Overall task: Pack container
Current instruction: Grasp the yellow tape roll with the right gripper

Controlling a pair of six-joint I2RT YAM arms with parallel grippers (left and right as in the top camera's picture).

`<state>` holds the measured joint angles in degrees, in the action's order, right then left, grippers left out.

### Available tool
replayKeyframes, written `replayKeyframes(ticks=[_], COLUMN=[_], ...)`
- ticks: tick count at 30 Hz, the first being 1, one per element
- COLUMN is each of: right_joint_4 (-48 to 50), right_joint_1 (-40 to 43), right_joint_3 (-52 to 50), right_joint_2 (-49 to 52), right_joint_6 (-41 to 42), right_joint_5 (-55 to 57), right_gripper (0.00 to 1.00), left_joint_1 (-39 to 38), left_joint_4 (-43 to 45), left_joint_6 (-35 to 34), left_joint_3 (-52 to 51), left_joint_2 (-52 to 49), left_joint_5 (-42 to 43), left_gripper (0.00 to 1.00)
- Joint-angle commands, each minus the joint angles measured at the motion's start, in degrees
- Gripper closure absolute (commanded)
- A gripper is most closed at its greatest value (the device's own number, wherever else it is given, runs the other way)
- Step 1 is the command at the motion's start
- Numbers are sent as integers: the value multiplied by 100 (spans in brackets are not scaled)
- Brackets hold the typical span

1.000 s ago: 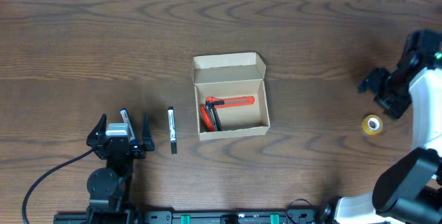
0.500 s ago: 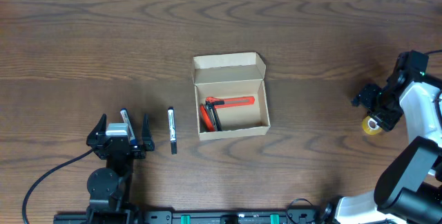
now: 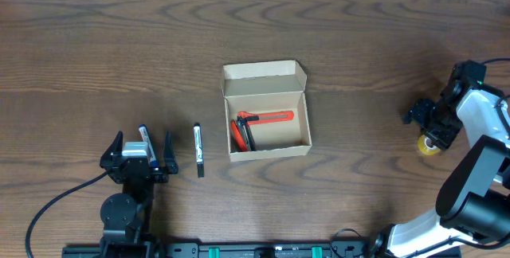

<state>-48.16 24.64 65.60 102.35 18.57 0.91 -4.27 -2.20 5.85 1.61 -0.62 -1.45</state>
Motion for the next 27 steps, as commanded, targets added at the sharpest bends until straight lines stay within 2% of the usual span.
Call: replayKeyframes(ticks=[1, 17, 22, 24, 25, 26, 27], right_joint_4=[72, 308, 354, 348, 341, 337, 328], right_joint_1=[46, 46, 39, 42, 39, 39, 39], right_joint_3=[-20, -26, -28, -28, -28, -28, -28], right_joint_2=[127, 651, 942, 1075, 1134, 1172, 1193], right_joint_6=[-105, -153, -258, -260, -260, -264, -343], right_joint_5=[59, 59, 59, 57, 55, 50, -4], right_gripper=[24, 24, 39, 39, 44, 60, 83], left_joint_1=[17, 17, 17, 17, 17, 17, 17], left_joint_4=[-205, -205, -205, -203, -203, -203, -203], left_joint_6=[-31, -28, -28, -28, -31, -31, -31], left_joint_3=[-133, -133, -133, -133, -133, -133, -133], left_joint_2=[35, 35, 35, 35, 35, 35, 35], left_joint_5=[2, 0, 2, 2, 2, 2, 2], left_gripper=[5, 5, 5, 5, 5, 5, 5])
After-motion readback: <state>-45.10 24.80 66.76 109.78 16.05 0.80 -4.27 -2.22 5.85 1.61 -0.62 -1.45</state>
